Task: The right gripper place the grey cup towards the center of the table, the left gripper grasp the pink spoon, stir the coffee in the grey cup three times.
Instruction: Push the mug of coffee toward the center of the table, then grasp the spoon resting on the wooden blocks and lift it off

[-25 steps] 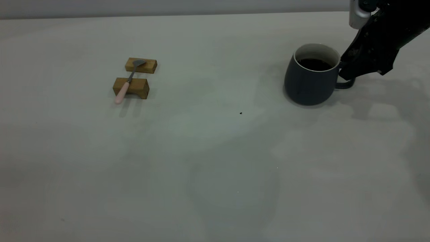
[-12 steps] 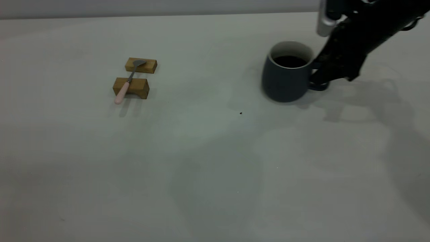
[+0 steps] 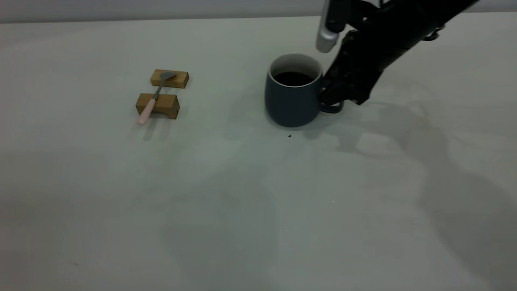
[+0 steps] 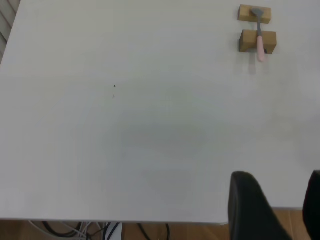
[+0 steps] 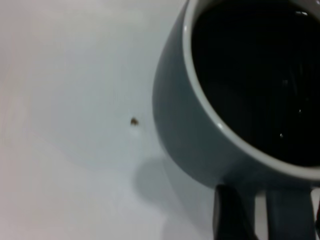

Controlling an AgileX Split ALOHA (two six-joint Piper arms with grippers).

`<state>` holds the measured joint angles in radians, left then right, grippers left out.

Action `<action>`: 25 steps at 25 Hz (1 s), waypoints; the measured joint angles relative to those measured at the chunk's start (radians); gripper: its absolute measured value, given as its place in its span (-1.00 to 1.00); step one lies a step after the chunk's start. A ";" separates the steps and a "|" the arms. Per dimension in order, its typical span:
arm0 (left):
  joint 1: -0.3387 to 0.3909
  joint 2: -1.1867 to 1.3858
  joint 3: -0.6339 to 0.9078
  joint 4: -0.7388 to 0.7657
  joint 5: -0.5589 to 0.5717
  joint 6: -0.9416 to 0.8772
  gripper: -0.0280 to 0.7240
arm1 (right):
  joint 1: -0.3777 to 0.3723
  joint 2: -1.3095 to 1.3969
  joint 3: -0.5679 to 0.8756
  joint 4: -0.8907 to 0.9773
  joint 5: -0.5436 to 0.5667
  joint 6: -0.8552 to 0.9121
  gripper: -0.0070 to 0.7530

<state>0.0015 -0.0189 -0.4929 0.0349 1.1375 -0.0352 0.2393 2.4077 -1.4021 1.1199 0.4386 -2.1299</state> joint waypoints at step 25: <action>0.000 0.000 0.000 0.000 0.001 0.000 -0.02 | 0.008 -0.708 0.305 -0.070 0.155 0.896 0.17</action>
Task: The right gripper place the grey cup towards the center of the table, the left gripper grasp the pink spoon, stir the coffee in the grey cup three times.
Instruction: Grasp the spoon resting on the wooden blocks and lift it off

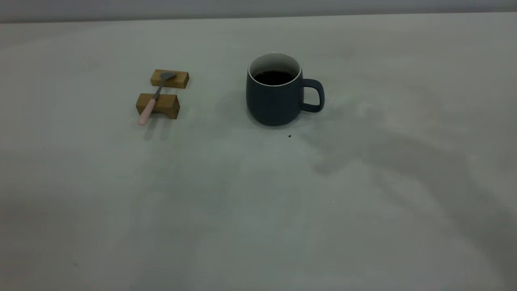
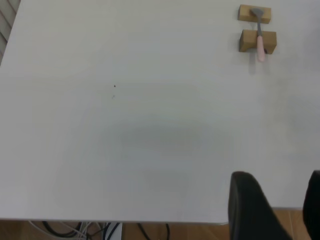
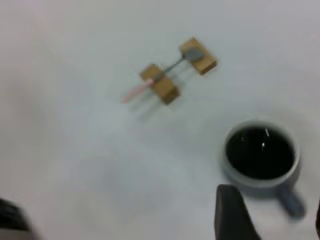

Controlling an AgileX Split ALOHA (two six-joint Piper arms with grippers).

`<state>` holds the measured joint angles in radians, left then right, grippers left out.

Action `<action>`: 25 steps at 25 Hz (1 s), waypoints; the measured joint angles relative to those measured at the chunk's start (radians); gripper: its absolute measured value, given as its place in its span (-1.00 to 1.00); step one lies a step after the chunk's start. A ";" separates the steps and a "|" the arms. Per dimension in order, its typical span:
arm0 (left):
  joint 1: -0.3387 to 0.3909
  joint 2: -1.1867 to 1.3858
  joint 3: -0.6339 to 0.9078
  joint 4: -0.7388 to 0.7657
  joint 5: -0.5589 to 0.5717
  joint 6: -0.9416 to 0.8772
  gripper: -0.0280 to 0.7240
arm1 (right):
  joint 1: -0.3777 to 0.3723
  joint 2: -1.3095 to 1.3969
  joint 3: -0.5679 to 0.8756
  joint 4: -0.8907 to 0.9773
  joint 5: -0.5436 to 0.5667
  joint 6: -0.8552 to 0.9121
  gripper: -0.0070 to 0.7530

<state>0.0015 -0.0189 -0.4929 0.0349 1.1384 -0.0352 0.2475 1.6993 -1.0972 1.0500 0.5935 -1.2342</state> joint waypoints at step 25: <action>0.000 0.000 0.000 0.000 0.000 0.000 -0.02 | -0.248 -1.333 0.599 -0.860 0.439 0.985 0.17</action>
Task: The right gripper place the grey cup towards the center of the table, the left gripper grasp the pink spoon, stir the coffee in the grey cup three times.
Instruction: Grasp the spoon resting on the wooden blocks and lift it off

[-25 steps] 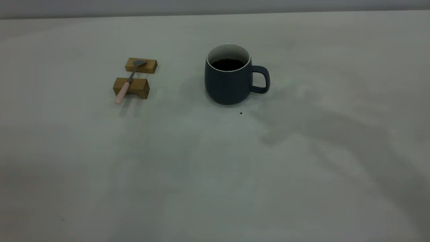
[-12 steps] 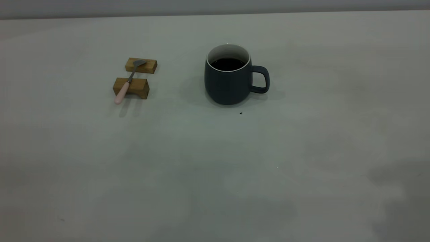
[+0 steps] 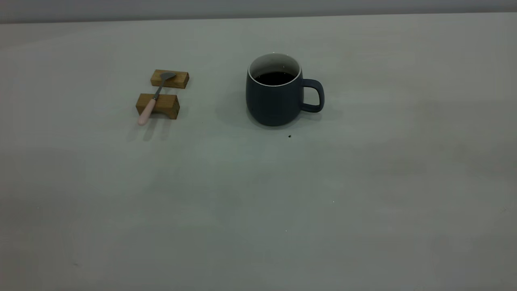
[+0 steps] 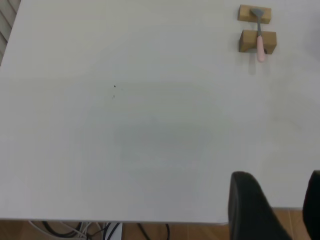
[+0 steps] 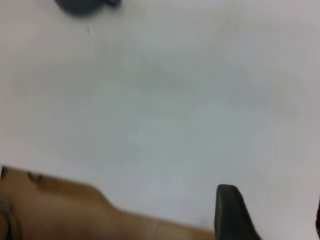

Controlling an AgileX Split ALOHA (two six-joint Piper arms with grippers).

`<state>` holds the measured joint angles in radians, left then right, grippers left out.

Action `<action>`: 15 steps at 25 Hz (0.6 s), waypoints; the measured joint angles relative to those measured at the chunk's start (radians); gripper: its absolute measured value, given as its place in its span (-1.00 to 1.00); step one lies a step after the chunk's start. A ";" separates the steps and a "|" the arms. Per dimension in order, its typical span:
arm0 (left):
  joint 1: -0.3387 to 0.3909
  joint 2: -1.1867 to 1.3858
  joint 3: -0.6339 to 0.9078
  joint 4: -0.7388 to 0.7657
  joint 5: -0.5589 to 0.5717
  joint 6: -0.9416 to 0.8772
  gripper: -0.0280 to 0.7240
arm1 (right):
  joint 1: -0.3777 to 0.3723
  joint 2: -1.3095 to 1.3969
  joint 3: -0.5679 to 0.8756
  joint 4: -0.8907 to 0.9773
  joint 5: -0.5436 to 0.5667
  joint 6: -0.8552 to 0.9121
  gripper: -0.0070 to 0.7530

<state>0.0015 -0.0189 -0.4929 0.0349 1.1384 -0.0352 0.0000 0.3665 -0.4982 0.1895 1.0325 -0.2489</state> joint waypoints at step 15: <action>0.000 0.000 0.000 0.000 0.000 0.000 -0.02 | 0.067 -0.346 0.014 -0.043 0.085 0.105 0.17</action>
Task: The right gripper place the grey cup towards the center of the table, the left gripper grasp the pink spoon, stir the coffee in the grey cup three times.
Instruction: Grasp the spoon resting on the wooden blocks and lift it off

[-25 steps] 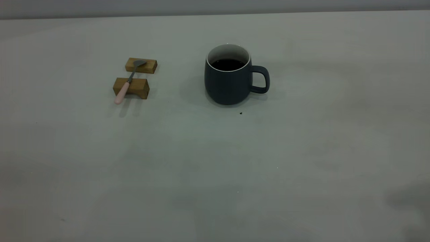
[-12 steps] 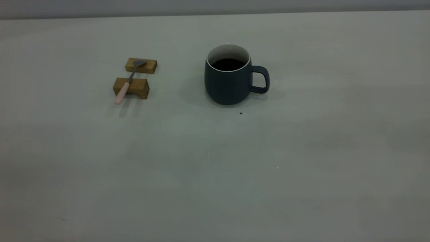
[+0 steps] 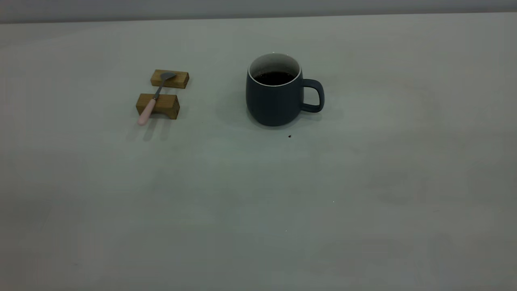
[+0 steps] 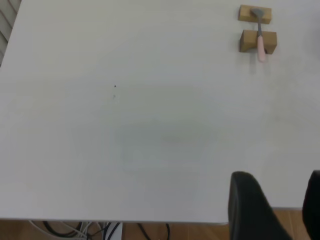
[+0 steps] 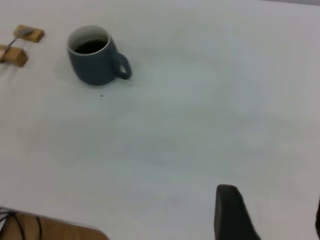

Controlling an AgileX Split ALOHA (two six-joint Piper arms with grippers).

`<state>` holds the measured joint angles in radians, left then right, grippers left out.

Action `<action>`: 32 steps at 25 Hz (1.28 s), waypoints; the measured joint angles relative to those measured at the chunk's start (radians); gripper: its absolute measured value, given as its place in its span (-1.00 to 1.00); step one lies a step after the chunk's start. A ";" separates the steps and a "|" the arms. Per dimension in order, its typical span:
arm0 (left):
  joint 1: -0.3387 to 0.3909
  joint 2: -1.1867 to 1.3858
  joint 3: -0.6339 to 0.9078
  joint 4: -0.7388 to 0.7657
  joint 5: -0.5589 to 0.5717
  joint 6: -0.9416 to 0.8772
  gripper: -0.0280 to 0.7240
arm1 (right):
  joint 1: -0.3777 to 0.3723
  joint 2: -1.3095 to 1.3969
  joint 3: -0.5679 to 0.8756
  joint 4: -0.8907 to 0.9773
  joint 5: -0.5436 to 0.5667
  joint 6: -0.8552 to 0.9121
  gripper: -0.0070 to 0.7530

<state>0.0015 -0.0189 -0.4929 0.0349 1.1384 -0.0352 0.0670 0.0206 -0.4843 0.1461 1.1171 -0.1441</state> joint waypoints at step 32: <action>0.000 0.000 0.004 0.000 -0.001 0.000 -0.02 | 0.013 0.000 0.016 -0.069 0.011 0.091 0.17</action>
<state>0.0015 -0.0189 -0.4885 0.0349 1.1375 -0.0352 0.0800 0.0206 -0.4686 0.0773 1.1281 -0.0532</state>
